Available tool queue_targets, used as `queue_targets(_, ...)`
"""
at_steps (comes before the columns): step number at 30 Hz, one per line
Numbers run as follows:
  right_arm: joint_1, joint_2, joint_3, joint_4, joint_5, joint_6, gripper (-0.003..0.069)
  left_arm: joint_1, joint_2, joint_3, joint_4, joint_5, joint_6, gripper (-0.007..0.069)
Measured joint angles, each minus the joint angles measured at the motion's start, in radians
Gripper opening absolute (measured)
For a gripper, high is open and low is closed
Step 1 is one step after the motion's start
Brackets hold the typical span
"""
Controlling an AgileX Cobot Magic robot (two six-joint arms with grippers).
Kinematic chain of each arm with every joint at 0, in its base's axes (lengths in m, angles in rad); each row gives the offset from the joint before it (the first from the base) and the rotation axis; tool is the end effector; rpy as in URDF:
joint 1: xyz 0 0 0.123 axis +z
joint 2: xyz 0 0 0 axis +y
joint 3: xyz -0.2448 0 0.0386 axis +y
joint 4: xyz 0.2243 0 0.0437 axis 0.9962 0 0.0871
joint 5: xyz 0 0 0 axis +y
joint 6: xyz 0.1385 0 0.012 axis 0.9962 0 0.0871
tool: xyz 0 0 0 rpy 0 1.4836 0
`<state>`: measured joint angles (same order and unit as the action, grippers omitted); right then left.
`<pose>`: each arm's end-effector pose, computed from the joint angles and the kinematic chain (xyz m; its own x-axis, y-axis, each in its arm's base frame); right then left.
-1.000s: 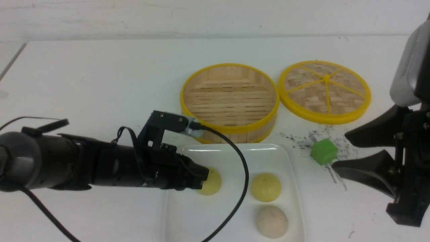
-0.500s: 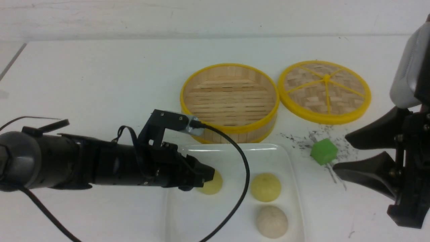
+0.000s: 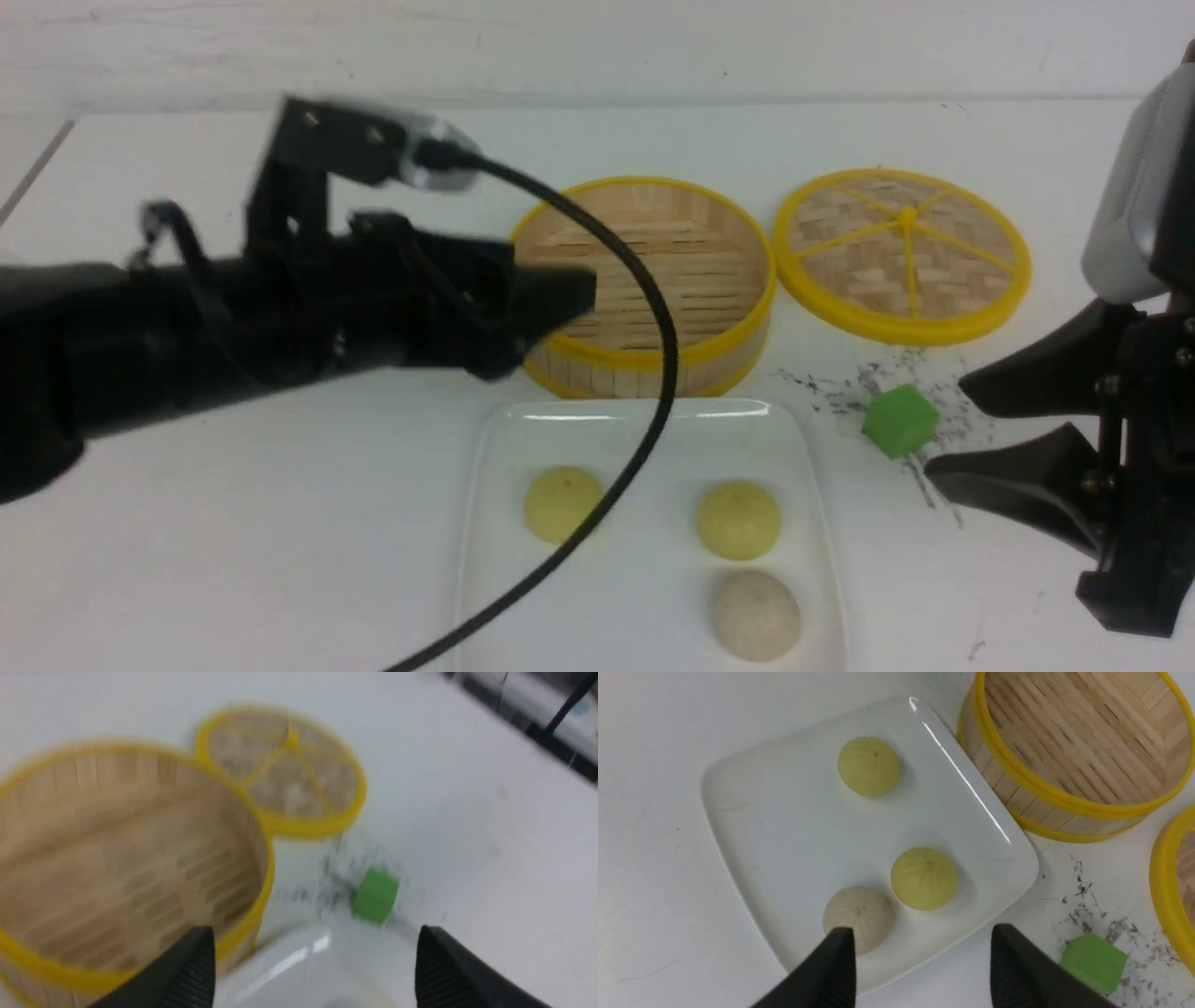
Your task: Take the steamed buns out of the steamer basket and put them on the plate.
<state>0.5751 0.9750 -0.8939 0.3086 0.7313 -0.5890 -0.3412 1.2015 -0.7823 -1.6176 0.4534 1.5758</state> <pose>0.1740 0.1464 0.2848 -0.2764 -0.5859 -0.7618 -0.8098 0.5688 -0.1437 0.2523 -0.1542 0.2758 -0.3191 0.0684 -0.9453 0.6794 0.7119 -0.1778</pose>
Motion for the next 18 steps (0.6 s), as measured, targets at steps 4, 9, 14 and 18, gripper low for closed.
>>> queue_targets(4,0.0,0.0,0.0,0.0,0.0,0.0,0.04,0.0,-0.234,-0.027,0.001,-0.181,0.0,0.0457)
queue_targets(9,0.0,-0.001,0.0,0.0,-0.028,0.0,0.04,0.0,-0.403,-0.003,-0.004,-0.473,0.031,0.0426)
queue_targets(14,0.0,-0.001,0.0,0.0,-0.05,0.0,0.04,0.0,-0.454,0.043,-0.049,-0.618,0.171,0.0424)
queue_targets(18,0.0,-0.001,0.0,-0.002,-0.057,0.0,0.04,0.0,-0.454,0.061,-0.058,-0.658,0.222,0.0422)
